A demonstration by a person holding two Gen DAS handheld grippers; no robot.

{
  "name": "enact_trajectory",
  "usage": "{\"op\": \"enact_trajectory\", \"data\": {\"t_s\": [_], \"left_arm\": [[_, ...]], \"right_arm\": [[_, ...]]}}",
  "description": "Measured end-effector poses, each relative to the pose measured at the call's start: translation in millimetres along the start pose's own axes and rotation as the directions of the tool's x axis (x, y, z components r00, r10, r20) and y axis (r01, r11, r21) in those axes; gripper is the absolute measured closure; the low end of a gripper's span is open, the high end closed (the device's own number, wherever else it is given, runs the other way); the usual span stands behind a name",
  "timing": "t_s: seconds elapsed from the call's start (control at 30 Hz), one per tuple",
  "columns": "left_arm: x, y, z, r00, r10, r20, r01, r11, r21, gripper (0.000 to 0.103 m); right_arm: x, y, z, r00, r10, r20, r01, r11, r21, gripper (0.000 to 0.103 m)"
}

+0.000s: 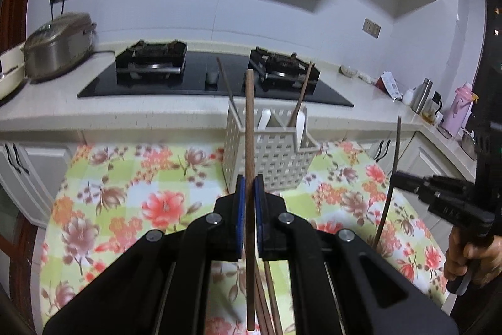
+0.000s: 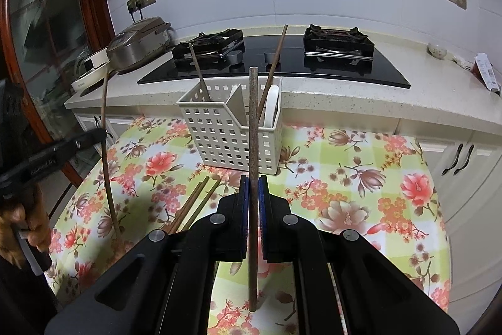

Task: Organize utensils
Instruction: 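Lift both chopsticks upright and carry them over the white caddy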

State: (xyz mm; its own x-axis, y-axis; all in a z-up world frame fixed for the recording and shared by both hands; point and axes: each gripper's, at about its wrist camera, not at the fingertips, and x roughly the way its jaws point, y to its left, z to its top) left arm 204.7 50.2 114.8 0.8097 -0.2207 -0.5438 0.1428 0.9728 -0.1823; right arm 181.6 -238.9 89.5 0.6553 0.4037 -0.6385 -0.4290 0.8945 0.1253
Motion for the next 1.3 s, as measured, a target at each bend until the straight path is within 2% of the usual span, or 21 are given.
{"op": "enact_trajectory", "data": {"t_s": [0.2, 0.43, 0.73, 0.93, 1.3], "left_arm": [[0.4, -3.3, 39.8, 0.998, 0.001, 0.067, -0.001, 1.000, 0.009, 0.097], [-1.2, -22.2, 105.8, 0.983, 0.004, 0.184, -0.013, 0.999, 0.046, 0.097], [40.4, -32.1, 170.6, 0.965, 0.018, 0.261, -0.033, 0.998, 0.052, 0.097], [82.8, -28.1, 188.0, 0.958, 0.028, 0.286, -0.039, 0.999, 0.031, 0.097], [129.8, -14.8, 164.1, 0.960, 0.061, 0.274, -0.064, 0.998, 0.001, 0.097]], "right_arm": [[-3.4, -3.6, 25.3, 1.000, -0.002, 0.031, 0.002, 1.000, -0.005, 0.096], [-7.5, -11.3, 94.2, 0.994, -0.011, 0.108, 0.012, 1.000, -0.007, 0.096], [14.7, -11.5, 170.1, 0.983, -0.025, 0.179, 0.025, 1.000, 0.000, 0.096], [43.7, -13.3, 194.3, 0.979, -0.016, 0.201, 0.013, 1.000, 0.018, 0.096], [88.1, -10.6, 189.9, 0.980, -0.013, 0.200, 0.008, 1.000, 0.026, 0.096]]}}
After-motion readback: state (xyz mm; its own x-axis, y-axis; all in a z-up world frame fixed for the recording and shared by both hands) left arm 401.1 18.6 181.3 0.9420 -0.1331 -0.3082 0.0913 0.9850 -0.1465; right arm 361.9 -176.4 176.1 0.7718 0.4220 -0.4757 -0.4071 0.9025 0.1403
